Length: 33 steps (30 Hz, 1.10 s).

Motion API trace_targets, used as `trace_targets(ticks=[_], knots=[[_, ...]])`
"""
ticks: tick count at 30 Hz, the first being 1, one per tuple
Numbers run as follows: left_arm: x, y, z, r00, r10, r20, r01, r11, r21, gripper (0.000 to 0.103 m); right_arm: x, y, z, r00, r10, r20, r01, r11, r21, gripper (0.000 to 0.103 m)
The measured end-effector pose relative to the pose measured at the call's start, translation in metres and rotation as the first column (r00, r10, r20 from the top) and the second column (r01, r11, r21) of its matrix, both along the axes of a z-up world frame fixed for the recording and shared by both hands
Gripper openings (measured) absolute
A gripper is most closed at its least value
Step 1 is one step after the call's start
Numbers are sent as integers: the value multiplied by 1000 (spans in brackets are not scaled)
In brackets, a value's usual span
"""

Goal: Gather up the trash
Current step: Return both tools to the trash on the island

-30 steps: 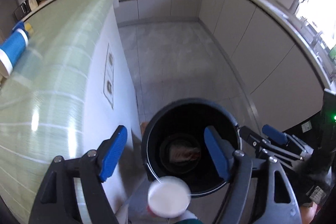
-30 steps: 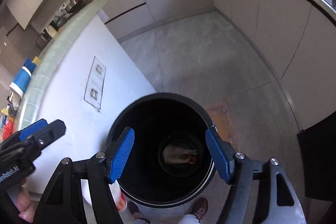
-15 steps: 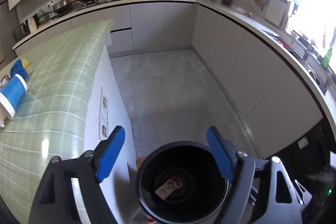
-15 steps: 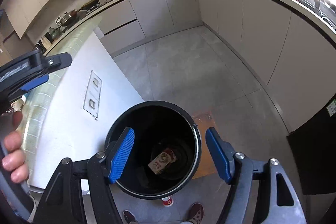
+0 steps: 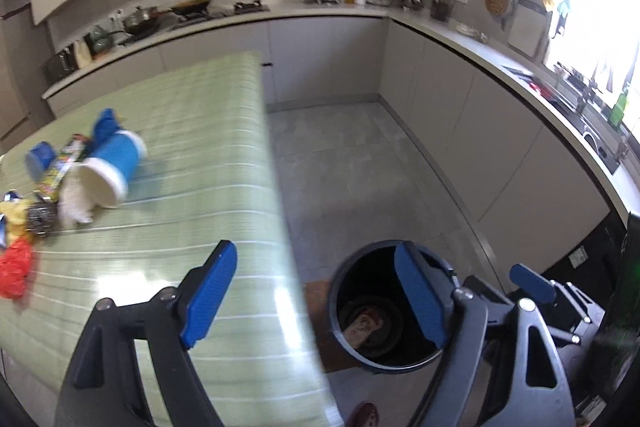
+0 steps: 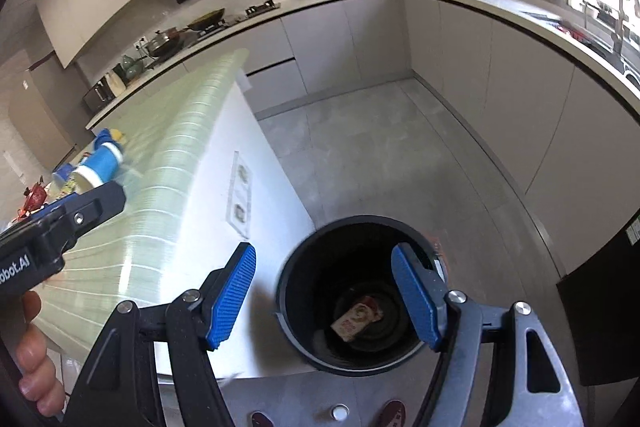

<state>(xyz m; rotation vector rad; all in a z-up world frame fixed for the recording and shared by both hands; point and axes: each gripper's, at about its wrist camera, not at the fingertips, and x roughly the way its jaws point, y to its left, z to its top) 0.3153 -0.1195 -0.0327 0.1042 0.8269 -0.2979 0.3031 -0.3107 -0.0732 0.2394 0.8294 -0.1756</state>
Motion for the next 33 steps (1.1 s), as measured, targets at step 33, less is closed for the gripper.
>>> trace_targets(ticks=[33], knots=[[31, 331, 11, 982, 188, 29, -188, 982, -5, 84, 75, 330, 21, 992, 107, 66, -106, 994, -7, 73]])
